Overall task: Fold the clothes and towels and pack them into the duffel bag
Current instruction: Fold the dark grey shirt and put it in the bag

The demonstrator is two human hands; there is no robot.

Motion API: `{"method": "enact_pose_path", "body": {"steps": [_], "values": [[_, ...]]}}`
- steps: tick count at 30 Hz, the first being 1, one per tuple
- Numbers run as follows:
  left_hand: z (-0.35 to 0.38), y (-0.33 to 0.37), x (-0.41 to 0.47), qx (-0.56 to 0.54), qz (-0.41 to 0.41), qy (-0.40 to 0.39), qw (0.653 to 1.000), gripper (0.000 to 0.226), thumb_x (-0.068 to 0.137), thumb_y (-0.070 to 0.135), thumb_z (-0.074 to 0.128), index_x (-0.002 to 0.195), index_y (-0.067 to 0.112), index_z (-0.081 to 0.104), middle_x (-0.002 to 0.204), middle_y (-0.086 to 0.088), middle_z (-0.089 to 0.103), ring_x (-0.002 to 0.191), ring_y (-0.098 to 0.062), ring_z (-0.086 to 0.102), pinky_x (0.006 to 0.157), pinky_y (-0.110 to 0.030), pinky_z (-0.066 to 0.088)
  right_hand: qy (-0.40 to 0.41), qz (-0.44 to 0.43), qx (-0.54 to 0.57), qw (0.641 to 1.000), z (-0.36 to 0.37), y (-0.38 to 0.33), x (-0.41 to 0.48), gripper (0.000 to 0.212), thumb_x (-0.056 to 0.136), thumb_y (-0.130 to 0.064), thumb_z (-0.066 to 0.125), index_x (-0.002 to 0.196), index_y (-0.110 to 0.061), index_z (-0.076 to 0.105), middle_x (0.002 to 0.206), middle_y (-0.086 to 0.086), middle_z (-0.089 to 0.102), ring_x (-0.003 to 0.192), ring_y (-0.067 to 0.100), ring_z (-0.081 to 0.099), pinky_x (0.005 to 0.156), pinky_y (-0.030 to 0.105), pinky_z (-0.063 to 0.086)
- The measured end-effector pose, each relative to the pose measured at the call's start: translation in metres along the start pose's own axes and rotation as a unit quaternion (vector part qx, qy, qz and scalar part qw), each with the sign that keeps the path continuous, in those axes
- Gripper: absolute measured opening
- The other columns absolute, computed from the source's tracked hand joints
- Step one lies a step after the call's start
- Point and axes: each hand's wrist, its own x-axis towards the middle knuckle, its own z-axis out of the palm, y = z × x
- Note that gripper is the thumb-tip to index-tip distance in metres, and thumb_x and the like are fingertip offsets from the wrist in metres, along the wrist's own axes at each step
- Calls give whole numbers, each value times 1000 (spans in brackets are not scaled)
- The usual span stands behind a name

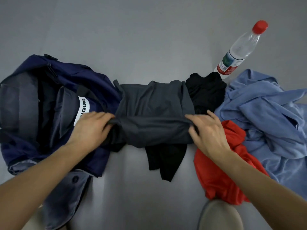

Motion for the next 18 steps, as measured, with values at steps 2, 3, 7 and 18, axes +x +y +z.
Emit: {"method": "enact_pose_path", "body": {"steps": [2, 3, 7, 18], "values": [[6, 0, 25, 34, -40, 39, 998, 35, 97, 32, 52, 125, 15, 64, 111, -10, 70, 106, -38, 61, 95, -51, 44, -5, 13, -39, 999, 7, 1, 18, 49, 90, -20, 50, 139, -18, 57, 134, 9, 61, 128, 28, 55, 115, 49, 33], [10, 4, 33, 40, -48, 57, 996, 37, 97, 25, 56, 133, 14, 60, 122, -11, 66, 119, -38, 56, 104, -51, 39, -18, 5, -58, 998, 12, -1, 24, 55, 90, -18, 48, 146, -18, 50, 147, 10, 51, 139, 31, 44, 117, 52, 30], [33, 36, 34, 1, 48, 40, 998, 51, 101, 26, 44, 151, 16, 42, 148, -10, 50, 141, -31, 40, 114, -48, 33, -105, -63, -60, 991, 36, -6, 23, 59, 101, -39, 41, 155, -18, 35, 163, 11, 27, 152, 30, 19, 122, 53, 18], [61, 30, -59, -10, 58, -134, 989, 86, 94, 73, 30, 161, 26, 3, 168, -5, -5, 155, -25, -1, 122, -45, 10, -285, -92, -101, 949, 37, -4, -26, 109, 79, -83, 42, 161, -23, 2, 168, 5, 5, 155, 24, -4, 123, 53, 7]]}}
